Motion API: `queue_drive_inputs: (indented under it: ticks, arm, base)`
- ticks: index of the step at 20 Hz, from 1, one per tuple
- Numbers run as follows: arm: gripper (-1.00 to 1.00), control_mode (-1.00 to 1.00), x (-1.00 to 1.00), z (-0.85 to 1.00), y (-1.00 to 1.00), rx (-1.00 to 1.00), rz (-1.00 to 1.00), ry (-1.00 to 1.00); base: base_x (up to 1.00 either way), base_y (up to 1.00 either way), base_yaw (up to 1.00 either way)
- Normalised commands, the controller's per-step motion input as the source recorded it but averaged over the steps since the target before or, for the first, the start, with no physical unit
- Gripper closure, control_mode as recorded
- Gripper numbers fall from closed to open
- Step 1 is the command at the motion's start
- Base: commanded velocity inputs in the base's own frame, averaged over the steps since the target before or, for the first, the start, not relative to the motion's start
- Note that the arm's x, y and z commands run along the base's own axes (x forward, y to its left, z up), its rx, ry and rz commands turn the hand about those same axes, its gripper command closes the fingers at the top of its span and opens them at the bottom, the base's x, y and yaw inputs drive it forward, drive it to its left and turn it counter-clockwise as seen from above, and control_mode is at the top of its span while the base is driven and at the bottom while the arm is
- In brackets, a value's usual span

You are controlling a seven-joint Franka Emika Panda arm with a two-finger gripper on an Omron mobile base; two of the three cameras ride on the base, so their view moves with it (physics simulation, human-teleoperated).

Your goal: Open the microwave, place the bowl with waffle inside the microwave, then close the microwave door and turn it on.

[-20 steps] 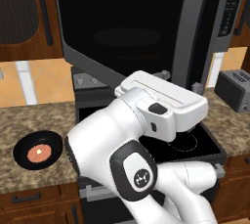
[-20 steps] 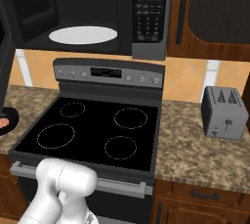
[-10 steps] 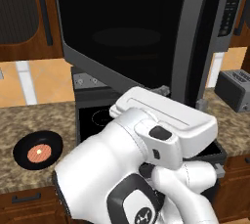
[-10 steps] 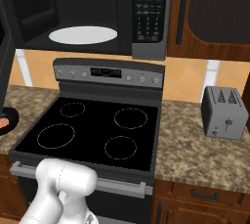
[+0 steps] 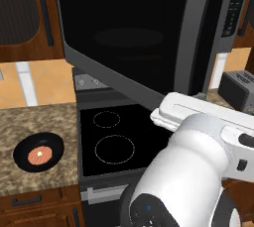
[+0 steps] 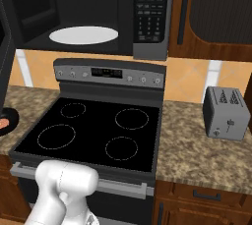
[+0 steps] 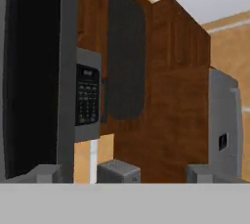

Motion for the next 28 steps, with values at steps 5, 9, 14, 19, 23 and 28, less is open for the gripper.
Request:
queue_drive_inputs:
  ticks: [5, 9, 14, 19, 23, 28]
  arm:
    - [-1.0, -1.0, -0.4, -0.04, -0.58, 0.31, 0.62, 0.0]
    - [-1.0, -1.0, -0.01, -0.01, -0.36, 0.29, 0.68, 0.04]
    - [-1.0, -1.0, 0.65, 0.0, -0.3, 0.26, 0.65, 0.07]
    - [-1.0, -1.0, 1.0, 0.0, -0.31, 0.23, 0.57, 0.11]
    - [-1.0, -1.0, 1.0, -0.15, -0.15, 0.22, 0.5, 0.1]
    - [-1.0, -1.0, 0.68, -0.43, 0.29, 0.13, 0.26, -0.01]
  base:
    - [0.0, 0.0, 0.0]
    - [0.0, 0.0, 0.0]
    - [0.0, 0.0, 0.0]
    - [0.0, 0.0, 0.0]
    - [0.0, 0.0, 0.0]
    - [0.0, 0.0, 0.0]
